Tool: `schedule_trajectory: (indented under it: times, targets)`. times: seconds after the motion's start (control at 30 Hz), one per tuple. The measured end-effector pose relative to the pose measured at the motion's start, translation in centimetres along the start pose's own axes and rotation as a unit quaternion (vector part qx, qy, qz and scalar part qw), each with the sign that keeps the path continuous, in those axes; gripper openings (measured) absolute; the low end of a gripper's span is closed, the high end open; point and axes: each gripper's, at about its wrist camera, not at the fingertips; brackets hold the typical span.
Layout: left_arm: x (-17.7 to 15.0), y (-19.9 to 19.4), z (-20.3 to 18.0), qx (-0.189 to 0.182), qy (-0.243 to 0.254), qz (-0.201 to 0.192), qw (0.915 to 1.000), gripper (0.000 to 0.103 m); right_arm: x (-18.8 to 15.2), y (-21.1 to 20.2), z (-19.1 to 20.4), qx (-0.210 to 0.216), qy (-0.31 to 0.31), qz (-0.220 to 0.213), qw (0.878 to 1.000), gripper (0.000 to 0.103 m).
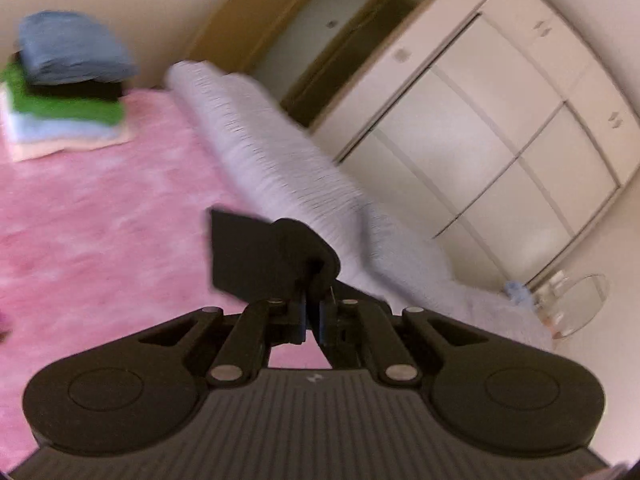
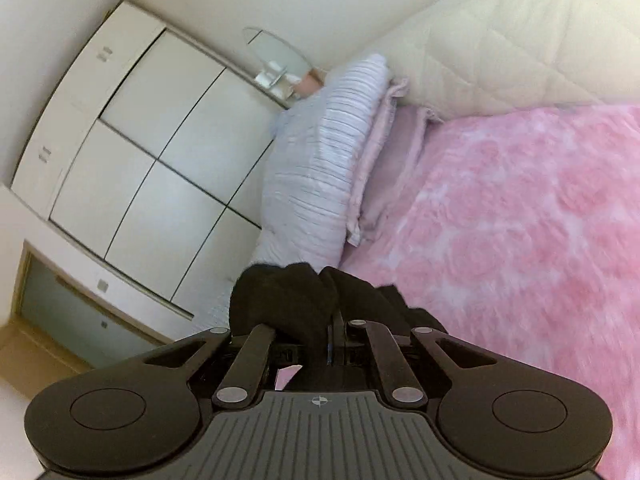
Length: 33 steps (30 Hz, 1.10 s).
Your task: Fold clothes
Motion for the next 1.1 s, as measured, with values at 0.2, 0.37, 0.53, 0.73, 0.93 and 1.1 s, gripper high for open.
schedule_trajectory:
  times: [0.2, 0.37, 0.53, 0.73, 0.93, 1.1]
  targets:
    - [-8.8, 2.0, 14.9, 0.222, -0.055, 0.171, 0.9584, 0.012, -8.6, -2.3, -11.1, -0.292, 0.082, 0.131, 0.944, 0.016]
    - [-12.1, 0.6, 18.3, 0.265, -0.062, 0.191, 0.943, 0.013, -11.5, -3.6, -13.8, -0.344, 0.024, 0.176, 0.922, 0.025]
    - [-13.8, 1.0, 16.6, 0.233, -0.022, 0.203, 0.9507, 0.014, -11.9, -3.1, -13.8, -0.319, -0.032, 0.159, 0.934, 0.053]
    - [-15.8, 2.1, 16.6, 0.22, -0.042, 0.192, 0.9555, 0.023, -11.5, -2.5, -16.3, -0.295, 0.026, 0.119, 0.948, 0.056]
    - [-15.6, 2.4, 18.0, 0.235, -0.078, 0.13, 0.9601, 0.03, -11.1, -1.9, -18.1, -0.304, 0.043, 0.116, 0.945, 0.056]
    - [-14.9, 4.5, 18.9, 0.216, -0.094, 0.107, 0.966, 0.03, -11.0, -1.4, -18.8, -0.307, 0.053, 0.114, 0.944, 0.056]
Point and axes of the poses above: each gripper's, at about its wrist camera, not at the fingertips, and y roughly the way its jaws point, z to its left, x to its top, and after that the axes turned 1 degree about x, right-handed
